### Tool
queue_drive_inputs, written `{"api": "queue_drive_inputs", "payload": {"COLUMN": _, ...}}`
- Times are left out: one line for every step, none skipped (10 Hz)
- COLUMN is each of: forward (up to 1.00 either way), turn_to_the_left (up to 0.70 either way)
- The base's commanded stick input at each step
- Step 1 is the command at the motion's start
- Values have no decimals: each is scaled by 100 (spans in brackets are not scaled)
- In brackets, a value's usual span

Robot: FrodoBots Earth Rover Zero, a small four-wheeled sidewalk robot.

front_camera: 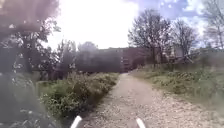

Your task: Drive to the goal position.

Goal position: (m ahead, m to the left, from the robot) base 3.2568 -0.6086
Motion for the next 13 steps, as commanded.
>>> {"api": "queue_drive_inputs", "payload": {"forward": 60, "turn_to_the_left": 0}}
{"api": "queue_drive_inputs", "payload": {"forward": 60, "turn_to_the_left": -2}}
{"api": "queue_drive_inputs", "payload": {"forward": 60, "turn_to_the_left": -45}}
{"api": "queue_drive_inputs", "payload": {"forward": 60, "turn_to_the_left": -60}}
{"api": "queue_drive_inputs", "payload": {"forward": 60, "turn_to_the_left": -50}}
{"api": "queue_drive_inputs", "payload": {"forward": 60, "turn_to_the_left": -23}}
{"api": "queue_drive_inputs", "payload": {"forward": 60, "turn_to_the_left": 0}}
{"api": "queue_drive_inputs", "payload": {"forward": 60, "turn_to_the_left": 0}}
{"api": "queue_drive_inputs", "payload": {"forward": 60, "turn_to_the_left": 0}}
{"api": "queue_drive_inputs", "payload": {"forward": 60, "turn_to_the_left": -8}}
{"api": "queue_drive_inputs", "payload": {"forward": 60, "turn_to_the_left": -20}}
{"api": "queue_drive_inputs", "payload": {"forward": 60, "turn_to_the_left": -31}}
{"api": "queue_drive_inputs", "payload": {"forward": 60, "turn_to_the_left": -42}}
